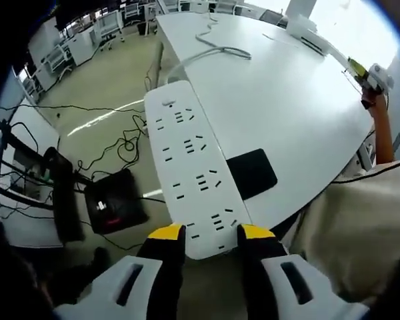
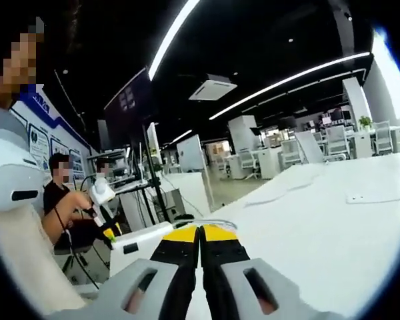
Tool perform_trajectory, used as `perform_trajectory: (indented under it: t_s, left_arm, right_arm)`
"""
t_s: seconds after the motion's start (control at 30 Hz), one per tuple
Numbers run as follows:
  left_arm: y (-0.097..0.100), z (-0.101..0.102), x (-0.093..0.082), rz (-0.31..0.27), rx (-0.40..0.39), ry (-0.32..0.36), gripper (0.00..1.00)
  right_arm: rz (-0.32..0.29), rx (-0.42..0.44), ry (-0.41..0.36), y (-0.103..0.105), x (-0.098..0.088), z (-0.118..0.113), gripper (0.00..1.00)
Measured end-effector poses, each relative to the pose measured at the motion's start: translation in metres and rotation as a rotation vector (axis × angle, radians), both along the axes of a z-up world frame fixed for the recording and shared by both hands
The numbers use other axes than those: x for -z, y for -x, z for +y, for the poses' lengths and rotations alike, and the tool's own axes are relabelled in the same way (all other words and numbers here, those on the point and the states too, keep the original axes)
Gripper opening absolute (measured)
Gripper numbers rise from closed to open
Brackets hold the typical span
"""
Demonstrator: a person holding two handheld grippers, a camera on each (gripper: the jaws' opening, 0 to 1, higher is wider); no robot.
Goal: Pick up the power strip scattered on the table, fix it on the side mounting bracket of the table, and press the switch
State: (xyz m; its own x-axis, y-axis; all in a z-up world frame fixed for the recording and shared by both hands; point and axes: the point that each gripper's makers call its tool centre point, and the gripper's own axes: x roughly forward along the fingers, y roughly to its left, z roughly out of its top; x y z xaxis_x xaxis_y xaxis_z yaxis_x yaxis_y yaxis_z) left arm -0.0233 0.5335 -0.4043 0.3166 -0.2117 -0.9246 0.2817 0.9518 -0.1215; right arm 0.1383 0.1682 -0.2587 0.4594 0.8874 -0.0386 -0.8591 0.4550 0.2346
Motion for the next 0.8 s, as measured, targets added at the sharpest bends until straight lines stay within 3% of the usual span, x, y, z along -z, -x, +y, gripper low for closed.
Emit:
perform_trajectory:
  t_s: [0.33, 0.6, 0.8]
  left_arm:
    - [-0.001, 0.001, 0.000, 0.004, 0.007, 0.004, 0.36]
    - [-0.001, 0.000, 0.000, 0.001, 0.009, 0.015, 0.35]
    - [0.000, -0.001, 0.000, 0.005, 0.011, 0.011, 0.35]
  right_arm:
    - [-0.002, -0.019, 0.009, -0.001, -0.013, 0.017, 0.00]
    - [-0.011, -0.043, 0.089, -0.007, -0.023, 0.037, 0.00]
    - [0.000, -0.086, 0.149, -0.010, -0.019, 0.053, 0.00]
